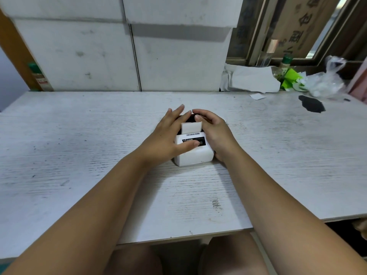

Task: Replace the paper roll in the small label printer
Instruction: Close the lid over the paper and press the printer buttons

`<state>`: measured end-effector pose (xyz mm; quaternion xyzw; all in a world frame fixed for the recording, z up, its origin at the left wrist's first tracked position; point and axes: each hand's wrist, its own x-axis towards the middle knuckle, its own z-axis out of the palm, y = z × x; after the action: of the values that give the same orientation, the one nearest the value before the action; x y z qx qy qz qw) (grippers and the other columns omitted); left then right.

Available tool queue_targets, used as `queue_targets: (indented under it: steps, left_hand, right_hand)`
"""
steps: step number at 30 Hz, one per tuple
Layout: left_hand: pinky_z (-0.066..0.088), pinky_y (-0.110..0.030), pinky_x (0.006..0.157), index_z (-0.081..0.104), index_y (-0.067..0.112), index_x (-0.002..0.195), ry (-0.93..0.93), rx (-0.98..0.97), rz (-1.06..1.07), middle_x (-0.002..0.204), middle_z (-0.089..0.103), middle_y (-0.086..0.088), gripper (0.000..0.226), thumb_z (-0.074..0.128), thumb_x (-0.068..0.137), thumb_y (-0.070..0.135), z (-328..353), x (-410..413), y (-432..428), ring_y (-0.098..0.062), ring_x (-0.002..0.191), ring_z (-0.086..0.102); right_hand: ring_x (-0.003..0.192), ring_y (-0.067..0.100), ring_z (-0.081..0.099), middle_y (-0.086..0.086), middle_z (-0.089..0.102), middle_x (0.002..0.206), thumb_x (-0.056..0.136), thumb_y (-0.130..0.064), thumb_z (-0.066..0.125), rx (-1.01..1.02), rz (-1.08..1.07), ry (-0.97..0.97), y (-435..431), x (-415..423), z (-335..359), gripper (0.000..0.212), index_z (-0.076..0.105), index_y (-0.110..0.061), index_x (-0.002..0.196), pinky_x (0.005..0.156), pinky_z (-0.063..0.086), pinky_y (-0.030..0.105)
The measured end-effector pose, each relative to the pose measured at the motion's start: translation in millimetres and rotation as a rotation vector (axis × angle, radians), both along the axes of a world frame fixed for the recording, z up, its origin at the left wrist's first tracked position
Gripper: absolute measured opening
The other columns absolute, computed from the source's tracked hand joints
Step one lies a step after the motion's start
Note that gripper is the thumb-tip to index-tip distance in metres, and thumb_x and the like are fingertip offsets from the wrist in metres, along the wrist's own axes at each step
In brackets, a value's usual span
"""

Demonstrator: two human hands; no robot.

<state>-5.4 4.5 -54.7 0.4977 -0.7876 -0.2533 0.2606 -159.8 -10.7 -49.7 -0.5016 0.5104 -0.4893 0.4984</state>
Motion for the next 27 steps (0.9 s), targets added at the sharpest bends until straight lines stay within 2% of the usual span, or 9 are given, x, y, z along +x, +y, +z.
queue_targets:
  steps: [4, 8, 10, 12, 14, 17, 21, 27]
  left_hand:
    - [0.014, -0.02, 0.106, 0.015, 0.042, 0.147, 0.174, 0.089, 0.05, 0.158, -0.01, 0.021, 0.076, 0.06, 0.085, 0.043, -5.0, 0.3, 4.2, 0.007, 0.139, 0.002]
    - [0.019, -0.017, 0.102, 0.025, 0.04, 0.145, 0.251, 0.065, 0.131, 0.159, 0.002, 0.016, 0.07, 0.06, 0.085, 0.041, -8.1, 0.4, 1.3, 0.015, 0.128, 0.017]
    - [0.025, -0.021, 0.106, 0.027, 0.038, 0.145, 0.281, 0.048, 0.17, 0.159, 0.008, 0.013, 0.068, 0.06, 0.086, 0.041, -10.2, 1.6, -1.2, 0.021, 0.123, 0.022]
    - [0.025, -0.031, 0.115, 0.029, 0.037, 0.145, 0.292, 0.045, 0.189, 0.159, 0.011, 0.01, 0.066, 0.058, 0.086, 0.042, -12.0, 2.8, -3.6, 0.01, 0.137, 0.017]
    - [0.023, -0.036, 0.118, 0.03, 0.038, 0.144, 0.315, 0.048, 0.208, 0.158, 0.013, 0.009, 0.063, 0.057, 0.087, 0.043, -12.9, 3.8, -5.2, 0.001, 0.143, 0.013]
    - [0.024, -0.038, 0.117, 0.033, 0.041, 0.142, 0.394, 0.066, 0.248, 0.157, 0.018, 0.009, 0.062, 0.058, 0.085, 0.044, -13.1, 5.8, -7.0, 0.001, 0.143, 0.014]
    - [0.021, -0.036, 0.119, 0.027, 0.039, 0.145, 0.385, 0.082, 0.197, 0.158, 0.017, 0.009, 0.063, 0.056, 0.088, 0.04, -12.5, 7.7, -6.4, 0.001, 0.144, 0.01]
    - [0.012, -0.032, 0.119, 0.012, 0.038, 0.148, 0.344, 0.156, 0.127, 0.161, 0.003, 0.012, 0.073, 0.054, 0.09, 0.024, -9.1, 9.7, -3.6, 0.002, 0.145, 0.002]
  right_hand:
    - [0.109, 0.023, 0.066, 0.004, 0.071, 0.112, 0.092, -0.017, 0.059, -0.024, -0.118, -0.042, 3.3, -0.7, -6.3, 0.022, 0.068, -0.019, 0.112, 0.099, 0.05, 0.044]
    - [0.111, 0.02, 0.064, 0.002, 0.069, 0.116, 0.088, -0.007, 0.055, -0.041, -0.09, -0.049, 4.4, -1.5, -6.5, 0.032, 0.066, -0.018, 0.117, 0.102, 0.049, 0.042]
    - [0.117, 0.019, 0.061, 0.002, 0.066, 0.123, 0.087, 0.0, 0.048, -0.06, -0.027, -0.028, 6.5, -0.9, -5.9, 0.043, 0.063, -0.018, 0.124, 0.104, 0.047, 0.039]
    - [0.117, 0.019, 0.06, 0.003, 0.064, 0.127, 0.087, 0.003, 0.043, -0.06, 0.0, -0.027, 8.4, -0.1, -5.4, 0.048, 0.062, -0.019, 0.125, 0.103, 0.046, 0.036]
    - [0.11, 0.019, 0.063, 0.003, 0.065, 0.125, 0.088, 0.003, 0.04, -0.048, -0.004, -0.039, 9.8, 0.5, -3.9, 0.049, 0.063, -0.022, 0.123, 0.096, 0.048, 0.035]
    - [0.112, 0.02, 0.062, 0.003, 0.065, 0.126, 0.087, 0.002, 0.042, -0.049, 0.016, -0.044, 10.3, 0.3, -2.9, 0.048, 0.064, -0.023, 0.122, 0.094, 0.05, 0.034]
    - [0.105, 0.011, 0.064, -0.004, 0.067, 0.118, 0.071, -0.005, 0.048, -0.073, 0.115, -0.007, 11.1, -0.2, -5.5, 0.061, 0.057, -0.031, 0.126, 0.086, 0.051, 0.027]
    - [0.093, 0.001, 0.06, -0.011, 0.063, 0.113, 0.08, 0.011, 0.043, -0.114, 0.172, 0.058, 11.2, -1.6, -4.9, 0.066, 0.052, -0.03, 0.131, 0.074, 0.048, 0.014]
